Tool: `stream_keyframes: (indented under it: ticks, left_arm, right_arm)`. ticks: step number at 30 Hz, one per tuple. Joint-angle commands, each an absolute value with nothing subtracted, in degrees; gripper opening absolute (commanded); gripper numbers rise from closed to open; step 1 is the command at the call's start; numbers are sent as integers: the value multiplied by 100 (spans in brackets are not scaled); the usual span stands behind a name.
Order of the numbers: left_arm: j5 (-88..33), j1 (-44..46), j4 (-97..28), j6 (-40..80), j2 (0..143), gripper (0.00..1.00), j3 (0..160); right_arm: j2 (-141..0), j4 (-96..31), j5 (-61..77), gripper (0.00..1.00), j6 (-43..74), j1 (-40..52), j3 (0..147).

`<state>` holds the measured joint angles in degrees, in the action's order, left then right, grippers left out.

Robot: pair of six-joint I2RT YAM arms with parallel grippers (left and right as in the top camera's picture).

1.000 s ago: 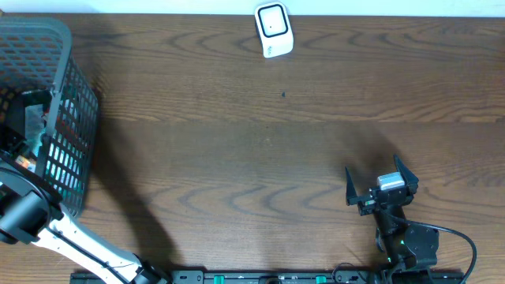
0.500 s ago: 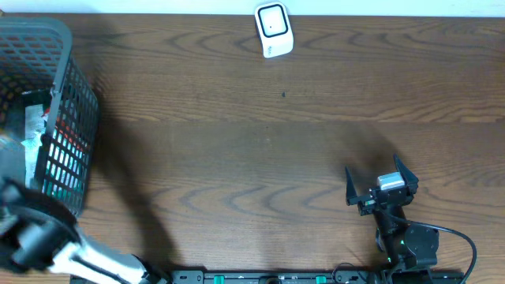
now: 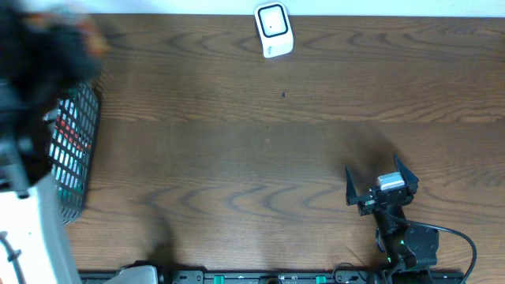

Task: Scan the item barcode
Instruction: 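Carry the orange boxes with the left gripper to the scanner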

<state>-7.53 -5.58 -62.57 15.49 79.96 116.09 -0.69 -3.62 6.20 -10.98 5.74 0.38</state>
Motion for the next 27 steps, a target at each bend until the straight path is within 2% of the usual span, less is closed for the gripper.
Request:
stream_keyframes:
  ticks: [1,5,13,27]
  left_arm:
    - [-47,941,-6525,1883,8423,35,11443]
    - [246,2484,-6729,2294,9349,35,11334]
    - [198,3883,-6388,3197,11360,36,11334]
    - [126,4816,-5852,4125,12750,35,11334]
  right_arm:
    - [-40,-386,609,99,-1076,615,32]
    - [-40,-386,609,99,-1079,615,32]
    - [-40,-384,609,99,-1079,615,32]
    - [-40,-384,609,99,-1079,615,32]
